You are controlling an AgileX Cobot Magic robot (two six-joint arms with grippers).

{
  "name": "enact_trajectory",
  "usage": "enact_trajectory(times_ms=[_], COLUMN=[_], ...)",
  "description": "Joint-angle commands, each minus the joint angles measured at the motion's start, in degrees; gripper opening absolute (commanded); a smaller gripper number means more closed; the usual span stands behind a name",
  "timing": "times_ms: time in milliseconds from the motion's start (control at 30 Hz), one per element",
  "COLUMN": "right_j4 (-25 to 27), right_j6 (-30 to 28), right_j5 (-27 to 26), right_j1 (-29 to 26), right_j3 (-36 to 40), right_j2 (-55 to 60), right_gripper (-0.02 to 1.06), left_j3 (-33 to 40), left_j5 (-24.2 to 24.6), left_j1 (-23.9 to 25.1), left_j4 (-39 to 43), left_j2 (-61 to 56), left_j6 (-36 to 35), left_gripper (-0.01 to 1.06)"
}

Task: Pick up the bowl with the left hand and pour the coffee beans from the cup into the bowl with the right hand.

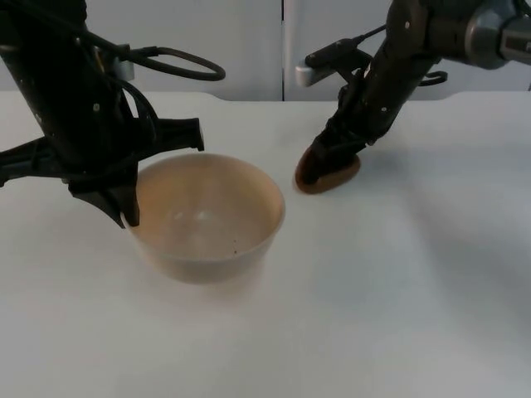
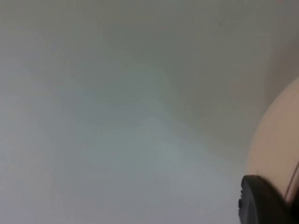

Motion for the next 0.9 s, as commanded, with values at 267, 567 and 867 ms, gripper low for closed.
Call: enact_trajectory(times_ms=[267,567,867], right_j4=[0.93,1.07,3.33], right_j6=[-0.62,-0.62,-0.62], right_j5=[-0.36,0.79,2.09], right_j1=[0.17,0.17,0.07], right_j3=[-0.51,-0.74,-0.74], right_j2=[-0.36,-1.93,-3.04], right_gripper=[0.00,0.00,0.00], left_j3=[-0.15,-0.15,-0.15], left_j5=[0.05,0.05,0.05], left_j1=[-0.31,-0.31,-0.31], left_j4=[0.08,-0.14,-0.14], left_j2=[-0.80,-0.80,-0.80], left_j6=[-0.44,-0.44,-0.44], left_gripper=[0.00,0.00,0.00])
